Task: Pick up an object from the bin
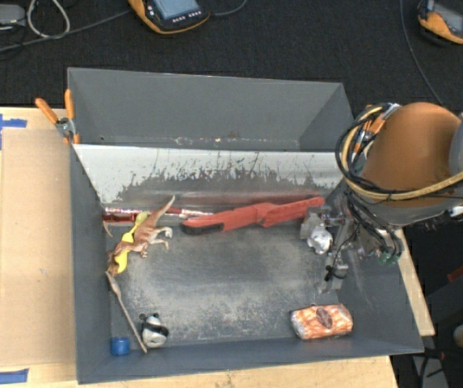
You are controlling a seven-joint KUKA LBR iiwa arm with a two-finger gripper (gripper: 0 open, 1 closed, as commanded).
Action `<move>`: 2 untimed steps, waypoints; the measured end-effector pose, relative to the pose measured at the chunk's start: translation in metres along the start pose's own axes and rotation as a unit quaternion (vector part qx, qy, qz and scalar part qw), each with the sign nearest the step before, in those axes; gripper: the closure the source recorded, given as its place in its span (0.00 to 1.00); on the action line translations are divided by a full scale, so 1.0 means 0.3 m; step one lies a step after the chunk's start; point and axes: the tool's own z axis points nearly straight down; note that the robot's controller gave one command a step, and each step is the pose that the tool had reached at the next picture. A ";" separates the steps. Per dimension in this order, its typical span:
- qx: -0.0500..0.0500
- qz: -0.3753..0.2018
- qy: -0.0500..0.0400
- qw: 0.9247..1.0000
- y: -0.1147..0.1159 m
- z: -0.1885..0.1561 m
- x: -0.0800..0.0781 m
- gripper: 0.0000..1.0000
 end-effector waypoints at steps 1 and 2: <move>0.000 -0.030 -0.001 1.000 -0.112 0.287 0.139 0.00; 0.000 -0.070 -0.002 0.998 -0.134 0.341 0.170 0.00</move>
Offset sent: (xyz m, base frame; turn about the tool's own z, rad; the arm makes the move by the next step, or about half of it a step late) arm -0.0577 -0.0481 -0.0741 -0.2233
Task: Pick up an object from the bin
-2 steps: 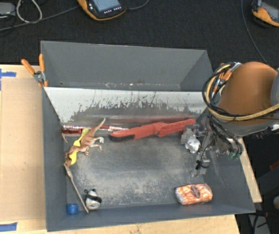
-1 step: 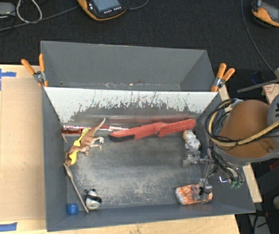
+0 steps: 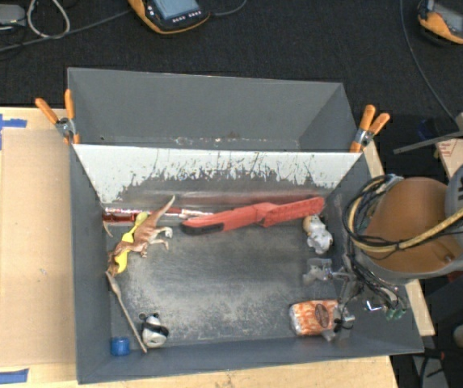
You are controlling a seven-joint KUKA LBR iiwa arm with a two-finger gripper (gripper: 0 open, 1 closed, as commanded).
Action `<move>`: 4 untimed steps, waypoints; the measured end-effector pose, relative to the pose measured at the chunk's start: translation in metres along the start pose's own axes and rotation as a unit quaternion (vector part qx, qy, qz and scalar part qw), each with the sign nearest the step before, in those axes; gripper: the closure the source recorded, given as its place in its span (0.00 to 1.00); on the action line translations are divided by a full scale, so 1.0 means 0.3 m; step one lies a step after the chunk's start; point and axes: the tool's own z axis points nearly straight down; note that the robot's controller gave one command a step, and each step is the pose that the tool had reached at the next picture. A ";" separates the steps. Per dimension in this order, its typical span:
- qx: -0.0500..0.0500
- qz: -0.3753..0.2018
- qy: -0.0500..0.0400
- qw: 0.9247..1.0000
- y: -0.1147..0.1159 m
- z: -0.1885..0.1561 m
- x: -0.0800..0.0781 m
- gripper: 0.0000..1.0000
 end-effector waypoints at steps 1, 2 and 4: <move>0.000 -0.048 0.000 0.999 0.129 -0.031 0.003 0.00; 0.003 -0.064 -0.010 0.998 0.067 0.063 -0.013 0.00; 0.000 -0.061 -0.003 0.998 0.057 0.073 0.015 1.00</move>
Offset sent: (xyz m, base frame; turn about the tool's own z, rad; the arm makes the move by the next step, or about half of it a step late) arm -0.0054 0.0198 -0.0215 -0.1314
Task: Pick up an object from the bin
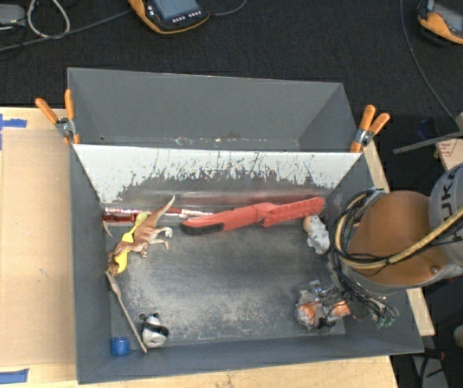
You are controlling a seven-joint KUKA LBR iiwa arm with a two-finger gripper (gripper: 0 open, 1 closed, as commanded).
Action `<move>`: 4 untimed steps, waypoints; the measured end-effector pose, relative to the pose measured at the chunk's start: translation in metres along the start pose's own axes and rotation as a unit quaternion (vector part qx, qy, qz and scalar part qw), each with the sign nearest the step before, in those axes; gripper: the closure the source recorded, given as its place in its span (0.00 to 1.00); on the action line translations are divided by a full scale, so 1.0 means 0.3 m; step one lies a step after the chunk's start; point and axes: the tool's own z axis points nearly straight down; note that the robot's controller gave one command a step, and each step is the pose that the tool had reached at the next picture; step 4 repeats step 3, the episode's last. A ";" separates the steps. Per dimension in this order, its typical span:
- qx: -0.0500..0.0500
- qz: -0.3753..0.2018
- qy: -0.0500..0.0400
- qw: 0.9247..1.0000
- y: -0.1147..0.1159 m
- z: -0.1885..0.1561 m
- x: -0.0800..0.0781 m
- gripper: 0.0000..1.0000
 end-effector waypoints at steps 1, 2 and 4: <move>-0.002 0.000 0.003 1.000 0.005 -0.114 0.003 1.00; -0.002 0.001 0.004 1.000 0.006 -0.210 0.004 1.00; -0.001 0.001 0.001 1.000 0.006 -0.292 -0.001 1.00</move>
Offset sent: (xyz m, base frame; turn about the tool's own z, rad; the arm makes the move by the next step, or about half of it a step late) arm -0.0024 0.0007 0.0845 -0.0003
